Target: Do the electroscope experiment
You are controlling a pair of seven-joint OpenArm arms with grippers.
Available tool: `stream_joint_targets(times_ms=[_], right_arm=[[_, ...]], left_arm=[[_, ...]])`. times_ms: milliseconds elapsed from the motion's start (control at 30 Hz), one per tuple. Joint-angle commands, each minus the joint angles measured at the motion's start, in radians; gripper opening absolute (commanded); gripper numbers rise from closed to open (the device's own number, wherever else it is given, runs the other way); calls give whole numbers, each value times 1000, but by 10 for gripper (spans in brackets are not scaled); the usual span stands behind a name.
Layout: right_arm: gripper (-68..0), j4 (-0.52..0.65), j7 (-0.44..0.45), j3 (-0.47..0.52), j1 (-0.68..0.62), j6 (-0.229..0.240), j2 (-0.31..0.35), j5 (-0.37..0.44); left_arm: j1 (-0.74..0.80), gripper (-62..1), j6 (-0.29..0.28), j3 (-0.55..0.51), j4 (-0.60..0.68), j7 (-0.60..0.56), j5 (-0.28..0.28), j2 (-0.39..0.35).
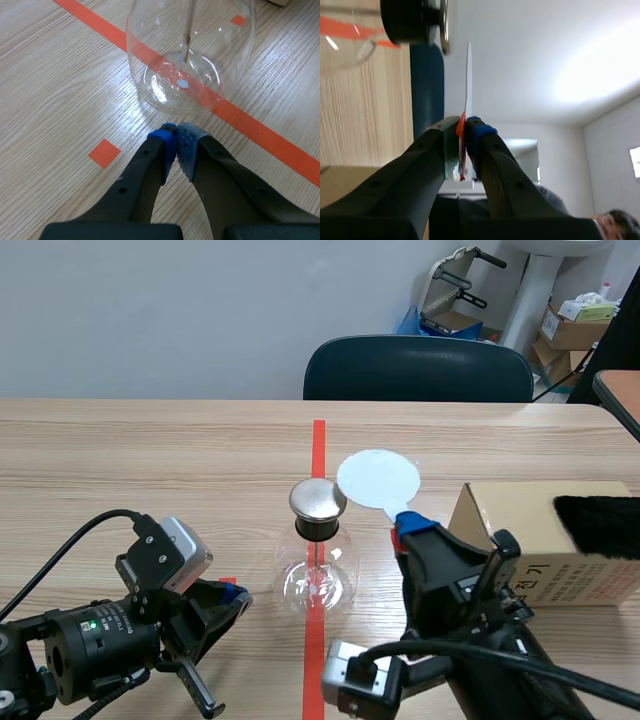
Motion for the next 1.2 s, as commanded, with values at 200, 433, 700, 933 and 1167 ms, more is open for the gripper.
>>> stream_joint_targets(times_ms=[200,433,700,933,1167], right_arm=[[-667,14,140,2,8,-12,3,-4],[-667,14,182,2,8,-12,3,-4],[-667,14,182,2,8,-12,3,-4],[-667,14,182,2,8,-12,3,-4],[-667,14,155,2,8,-13,3,-4]], left_arm=[[-8,-597,-2,2,12,-14,-5,0],[-8,-596,-2,2,12,-14,-6,0],[-8,-596,-2,2,12,-14,-6,0],[-8,-596,-2,2,12,-14,-6,0],[-8,-597,-2,2,12,-14,-6,0]])
